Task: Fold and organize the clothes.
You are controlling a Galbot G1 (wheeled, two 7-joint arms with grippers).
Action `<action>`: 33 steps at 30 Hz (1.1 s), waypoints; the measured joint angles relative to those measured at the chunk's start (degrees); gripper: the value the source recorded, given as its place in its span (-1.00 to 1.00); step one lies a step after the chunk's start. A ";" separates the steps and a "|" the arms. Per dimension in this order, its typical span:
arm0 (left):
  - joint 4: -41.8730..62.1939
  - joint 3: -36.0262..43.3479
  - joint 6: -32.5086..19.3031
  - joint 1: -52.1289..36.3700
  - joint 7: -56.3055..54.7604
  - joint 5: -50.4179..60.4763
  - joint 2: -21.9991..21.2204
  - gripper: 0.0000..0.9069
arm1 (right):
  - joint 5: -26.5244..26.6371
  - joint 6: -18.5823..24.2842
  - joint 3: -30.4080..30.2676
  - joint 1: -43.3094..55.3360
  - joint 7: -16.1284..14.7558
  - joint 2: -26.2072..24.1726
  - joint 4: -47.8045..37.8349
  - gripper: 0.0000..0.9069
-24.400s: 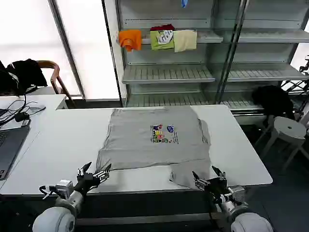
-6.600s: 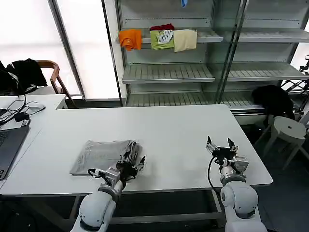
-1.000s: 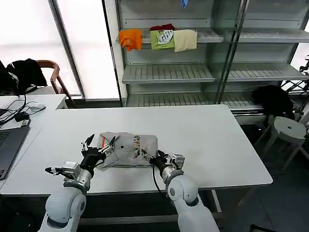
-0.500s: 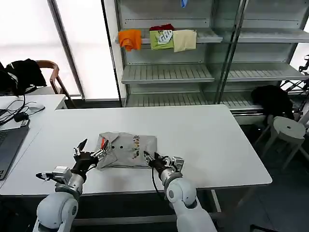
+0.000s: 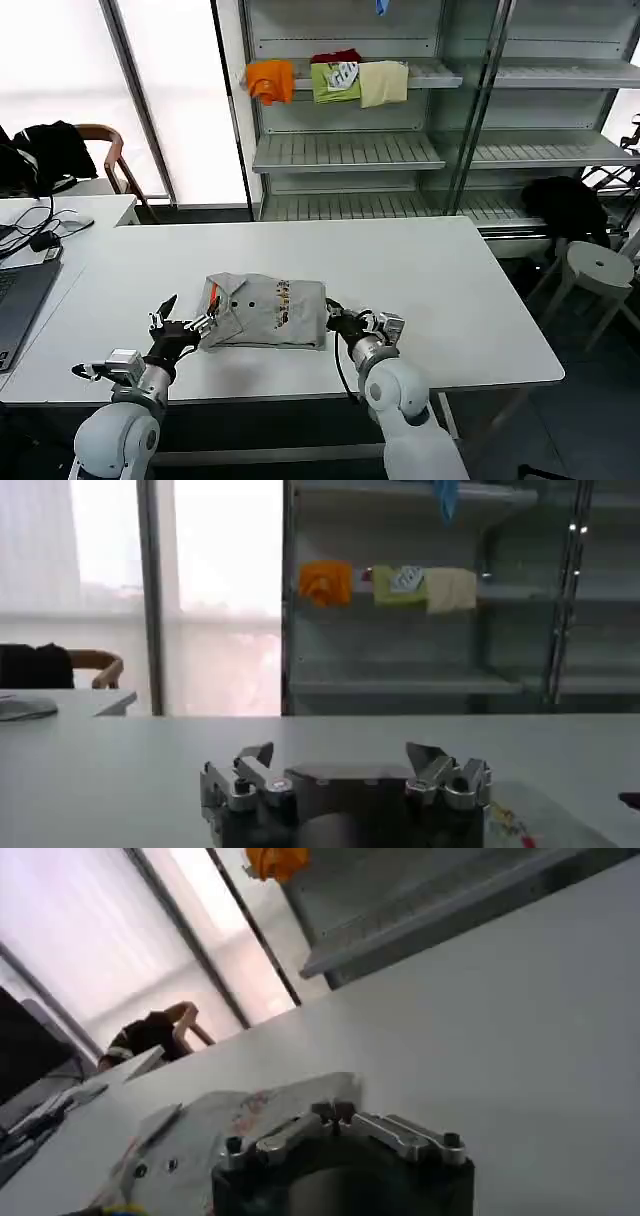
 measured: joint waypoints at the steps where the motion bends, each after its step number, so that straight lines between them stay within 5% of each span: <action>1: 0.00 0.00 0.01 0.05 0.02 -0.02 -0.06 1.00 | 0.03 -0.03 0.25 -0.15 -0.04 -0.26 0.33 -1.00; 2: 0.00 -0.01 0.01 0.08 0.00 -0.02 -0.09 1.00 | 0.04 -0.05 0.50 -0.31 -0.10 -0.56 0.64 -1.00; 3: 0.00 -0.02 0.02 0.12 -0.01 -0.03 -0.12 1.00 | 0.08 -0.06 0.62 -0.47 -0.18 -0.86 0.83 1.00; 18: 0.10 -0.59 -0.12 1.56 -0.02 -0.29 0.09 1.00 | 0.13 0.09 -0.58 -1.33 -2.88 -0.61 0.07 0.93; 20: 0.29 -0.70 -0.17 1.65 -0.06 -0.33 0.15 1.00 | -0.17 0.09 -1.02 -1.22 -2.88 -0.43 -0.48 0.60; 22: 0.42 -0.72 -0.19 1.61 -0.05 -0.42 0.18 1.00 | -0.49 0.09 -1.48 -1.15 -2.82 -0.11 -1.07 -0.82; 23: 0.45 -0.72 -0.19 1.57 -0.06 -0.49 0.19 1.00 | -0.71 0.09 -1.65 -1.10 -2.77 0.04 -1.44 -1.00; 33: 1.13 -0.43 -0.15 0.96 -0.07 -0.92 0.13 1.00 | -1.50 0.13 -2.38 -0.61 -3.01 0.49 -3.50 -1.00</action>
